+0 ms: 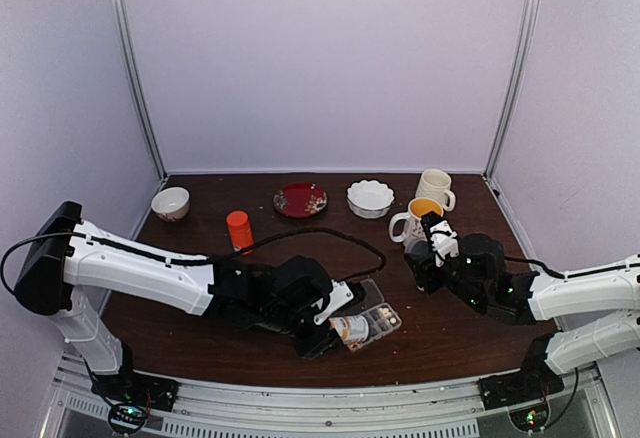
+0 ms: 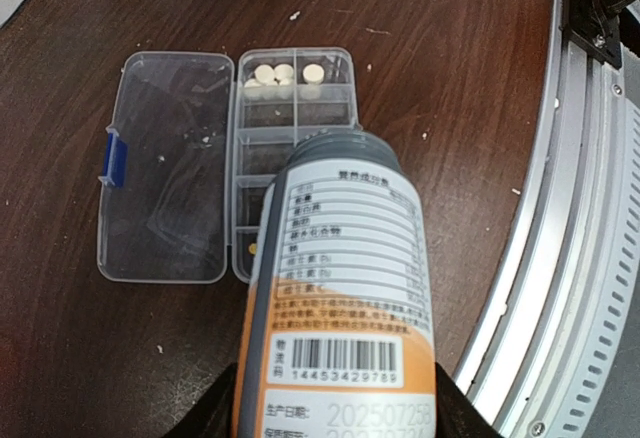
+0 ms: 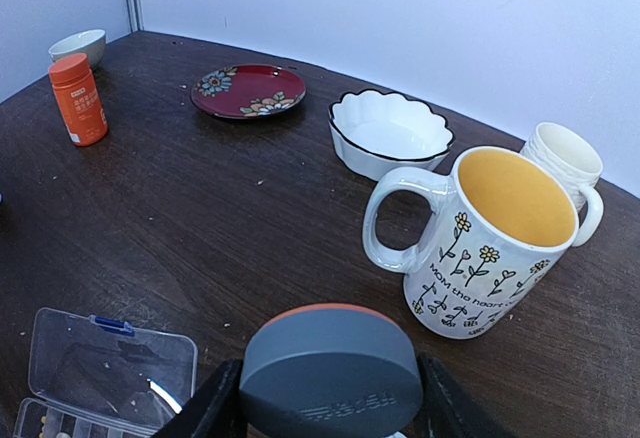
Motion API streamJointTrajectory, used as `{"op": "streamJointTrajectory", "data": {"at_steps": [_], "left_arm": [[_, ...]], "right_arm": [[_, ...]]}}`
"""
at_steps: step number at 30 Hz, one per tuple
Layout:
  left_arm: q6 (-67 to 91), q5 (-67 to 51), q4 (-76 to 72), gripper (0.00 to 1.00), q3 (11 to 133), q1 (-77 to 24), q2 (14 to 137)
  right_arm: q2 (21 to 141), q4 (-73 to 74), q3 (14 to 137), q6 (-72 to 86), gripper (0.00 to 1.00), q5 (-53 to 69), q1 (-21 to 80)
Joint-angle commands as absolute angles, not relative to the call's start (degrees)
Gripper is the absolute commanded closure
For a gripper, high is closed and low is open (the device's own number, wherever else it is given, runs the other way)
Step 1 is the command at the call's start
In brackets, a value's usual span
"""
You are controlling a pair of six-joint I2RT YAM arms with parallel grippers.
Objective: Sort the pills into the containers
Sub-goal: Pour the pill into the compartment of the pill container.
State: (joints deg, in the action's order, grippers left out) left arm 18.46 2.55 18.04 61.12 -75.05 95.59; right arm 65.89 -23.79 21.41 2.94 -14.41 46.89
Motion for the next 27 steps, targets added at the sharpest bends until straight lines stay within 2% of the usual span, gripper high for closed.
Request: {"op": "streamJointTrajectory", "data": {"at_steps": [1, 11, 15, 27], "left_arm": [[18.9, 3.2, 15.7, 1.00, 61.4, -75.5, 96.1], [17.6, 4.8, 21.6, 1.00, 66.3, -75.6, 98.1], [18.5, 5.0, 17.9, 1.00, 63.1, -75.6, 97.3], [18.4, 4.0, 18.9, 1.00, 64.1, -75.6, 97.1]], "right_arm": [[65.1, -24.0, 22.7, 2.9, 1.00, -14.9, 46.6], [65.1, -24.0, 22.7, 3.0, 1.00, -14.7, 46.5], [65.1, -23.9, 22.8, 3.0, 1.00, -14.7, 46.5], [65.3, -23.9, 22.8, 3.1, 1.00, -14.5, 46.5]]}}
